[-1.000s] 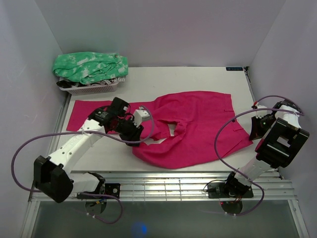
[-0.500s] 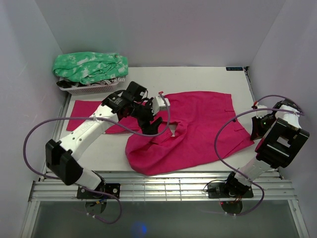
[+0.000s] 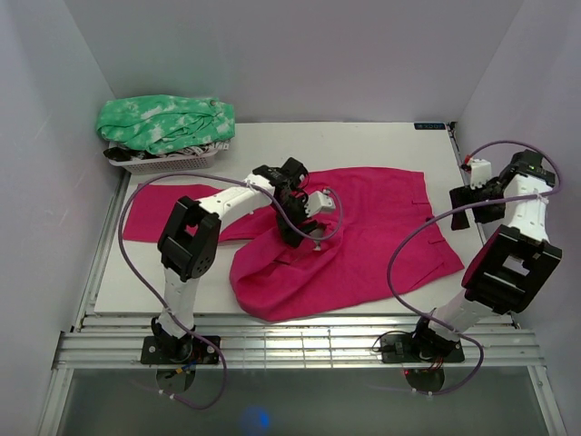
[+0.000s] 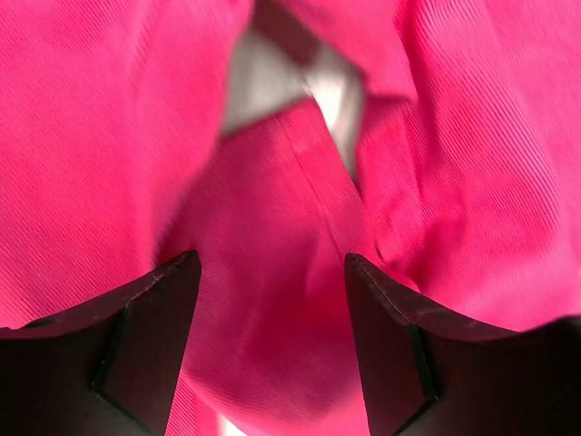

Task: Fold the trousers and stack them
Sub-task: Flatten the trousers out

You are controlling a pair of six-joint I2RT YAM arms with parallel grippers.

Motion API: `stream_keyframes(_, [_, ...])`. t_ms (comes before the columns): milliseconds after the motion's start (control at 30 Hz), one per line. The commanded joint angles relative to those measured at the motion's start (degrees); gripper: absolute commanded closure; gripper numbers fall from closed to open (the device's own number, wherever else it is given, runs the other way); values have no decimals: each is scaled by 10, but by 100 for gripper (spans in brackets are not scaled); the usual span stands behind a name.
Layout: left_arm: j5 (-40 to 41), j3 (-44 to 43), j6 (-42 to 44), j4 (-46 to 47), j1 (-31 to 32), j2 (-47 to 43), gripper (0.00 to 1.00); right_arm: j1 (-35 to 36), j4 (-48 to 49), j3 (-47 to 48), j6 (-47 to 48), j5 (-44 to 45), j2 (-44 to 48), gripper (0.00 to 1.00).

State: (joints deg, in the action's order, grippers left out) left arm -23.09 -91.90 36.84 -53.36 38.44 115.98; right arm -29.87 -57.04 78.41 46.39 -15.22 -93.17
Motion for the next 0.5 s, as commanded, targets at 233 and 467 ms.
stream_keyframes(233, [50,39,16,99,28,15,44,151,53,17,-120,-140,-50,24])
stream_keyframes(467, [68,122,4,99,28,-44,63,190,125,0,-163,-140,-125,32])
